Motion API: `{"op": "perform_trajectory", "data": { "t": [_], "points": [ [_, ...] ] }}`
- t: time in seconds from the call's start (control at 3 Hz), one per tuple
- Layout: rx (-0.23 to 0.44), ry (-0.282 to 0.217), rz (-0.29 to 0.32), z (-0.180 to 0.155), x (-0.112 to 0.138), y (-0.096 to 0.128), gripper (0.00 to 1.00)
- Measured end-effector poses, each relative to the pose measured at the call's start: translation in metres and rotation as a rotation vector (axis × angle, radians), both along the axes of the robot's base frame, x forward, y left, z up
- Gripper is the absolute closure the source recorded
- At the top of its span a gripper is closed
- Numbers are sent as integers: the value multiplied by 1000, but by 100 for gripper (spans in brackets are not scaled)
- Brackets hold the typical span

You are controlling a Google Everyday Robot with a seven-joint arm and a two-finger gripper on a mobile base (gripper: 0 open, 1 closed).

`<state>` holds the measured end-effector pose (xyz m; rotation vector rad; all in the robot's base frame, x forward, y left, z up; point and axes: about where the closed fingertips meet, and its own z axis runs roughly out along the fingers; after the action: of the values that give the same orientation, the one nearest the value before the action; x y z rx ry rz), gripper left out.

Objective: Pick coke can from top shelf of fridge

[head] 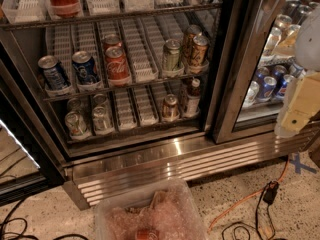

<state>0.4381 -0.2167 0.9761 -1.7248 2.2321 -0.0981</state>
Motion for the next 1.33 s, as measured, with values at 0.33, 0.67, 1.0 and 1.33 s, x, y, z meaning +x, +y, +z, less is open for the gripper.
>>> {"op": "perform_trajectory", "data": {
  "t": [0.33, 0.67, 1.0, 1.33],
  "points": [
    [0, 0, 0, 0, 0, 0, 0],
    [48, -29, 41, -1, 16, 23, 0],
    [48, -29, 40, -1, 16, 23, 0],
    [69, -36, -2, -7, 19, 19, 0]
  ]
}}
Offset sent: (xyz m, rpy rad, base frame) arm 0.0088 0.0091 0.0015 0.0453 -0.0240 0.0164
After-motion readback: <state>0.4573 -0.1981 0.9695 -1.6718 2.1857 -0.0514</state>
